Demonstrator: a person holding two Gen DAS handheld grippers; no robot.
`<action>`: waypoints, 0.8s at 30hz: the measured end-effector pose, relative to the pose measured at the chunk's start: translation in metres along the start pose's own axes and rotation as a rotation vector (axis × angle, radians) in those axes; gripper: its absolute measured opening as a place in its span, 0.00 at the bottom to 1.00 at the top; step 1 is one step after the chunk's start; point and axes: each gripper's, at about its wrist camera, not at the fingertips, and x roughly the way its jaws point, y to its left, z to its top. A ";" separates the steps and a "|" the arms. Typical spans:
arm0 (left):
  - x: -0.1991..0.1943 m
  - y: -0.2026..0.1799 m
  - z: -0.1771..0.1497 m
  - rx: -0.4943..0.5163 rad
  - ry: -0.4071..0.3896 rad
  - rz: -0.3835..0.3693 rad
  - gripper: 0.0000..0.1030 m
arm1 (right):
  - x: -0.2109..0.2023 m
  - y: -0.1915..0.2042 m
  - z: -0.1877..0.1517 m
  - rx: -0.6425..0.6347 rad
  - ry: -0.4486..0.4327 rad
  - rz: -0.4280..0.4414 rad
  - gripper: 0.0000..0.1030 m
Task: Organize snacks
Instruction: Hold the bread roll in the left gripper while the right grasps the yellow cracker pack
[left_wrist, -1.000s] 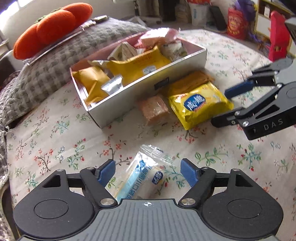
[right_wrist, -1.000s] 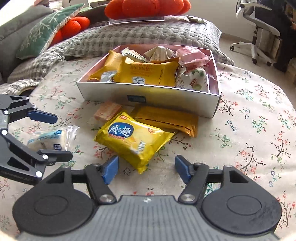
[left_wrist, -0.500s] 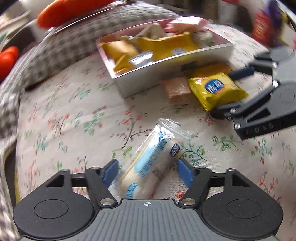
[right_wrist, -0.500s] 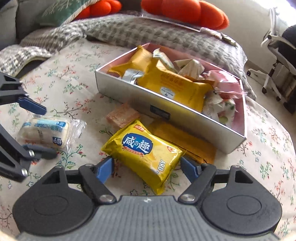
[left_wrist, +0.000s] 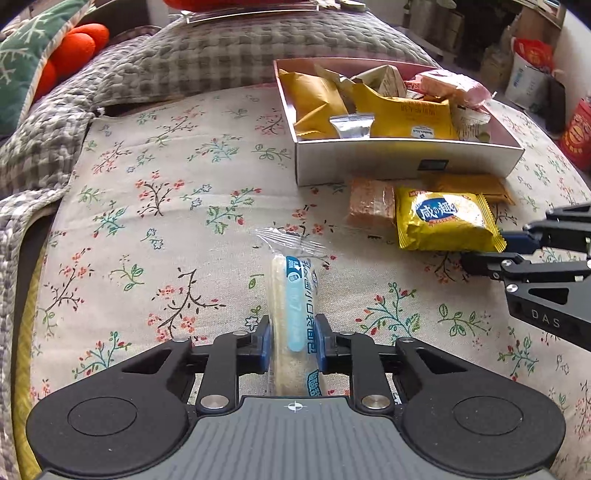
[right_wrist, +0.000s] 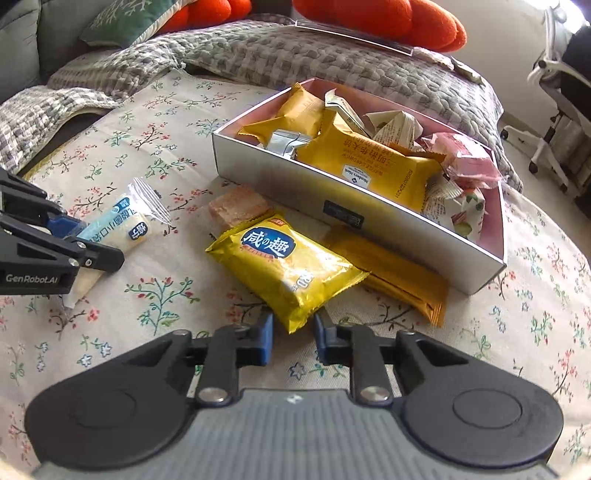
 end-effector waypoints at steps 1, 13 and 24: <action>0.000 0.000 0.000 -0.006 -0.001 0.000 0.19 | -0.001 -0.001 -0.001 0.009 0.001 0.003 0.17; -0.002 -0.004 -0.002 -0.005 -0.002 -0.001 0.19 | -0.016 -0.016 -0.011 0.132 -0.035 0.090 0.54; 0.001 -0.001 0.000 -0.026 -0.002 -0.011 0.19 | 0.003 -0.002 0.013 0.083 -0.029 0.062 0.62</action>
